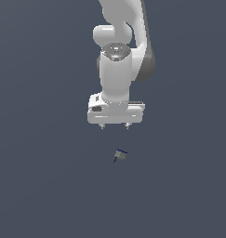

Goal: Pick up the object and move it to a goal position.

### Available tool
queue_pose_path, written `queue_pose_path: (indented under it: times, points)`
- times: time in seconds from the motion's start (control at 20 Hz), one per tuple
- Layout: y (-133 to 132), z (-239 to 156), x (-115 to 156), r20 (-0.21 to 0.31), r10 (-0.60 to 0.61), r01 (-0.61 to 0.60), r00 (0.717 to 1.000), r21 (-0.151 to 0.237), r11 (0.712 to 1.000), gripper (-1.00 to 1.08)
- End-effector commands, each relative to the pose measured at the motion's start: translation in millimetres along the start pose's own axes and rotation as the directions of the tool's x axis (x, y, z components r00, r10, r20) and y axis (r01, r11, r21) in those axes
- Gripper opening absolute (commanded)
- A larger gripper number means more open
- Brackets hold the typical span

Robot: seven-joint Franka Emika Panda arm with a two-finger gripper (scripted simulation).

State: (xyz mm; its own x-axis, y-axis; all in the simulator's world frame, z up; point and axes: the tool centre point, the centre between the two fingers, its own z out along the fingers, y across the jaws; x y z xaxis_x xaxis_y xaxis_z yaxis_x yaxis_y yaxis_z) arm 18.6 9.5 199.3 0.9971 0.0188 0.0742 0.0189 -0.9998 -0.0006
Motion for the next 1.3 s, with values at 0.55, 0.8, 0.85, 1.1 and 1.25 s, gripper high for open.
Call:
queue_pose_path:
  times: [0.55,0.8,0.85,1.1,1.25]
  points:
    - [0,-5,7,-0.019,-0.055,0.055,0.998,-0.024,0.998,1.0]
    - [-1,-2,9,-0.017,-0.044,0.044,0.999,-0.023,0.999,1.0]
    - [-1,-1,10,-0.016,-0.038,0.038,0.999,-0.022,0.999,1.0]
    - [-4,13,16,-0.007,0.012,-0.012,1.0,-0.018,1.0,1.0]
    - [-6,27,22,0.002,0.058,-0.058,0.998,-0.015,0.998,1.0]
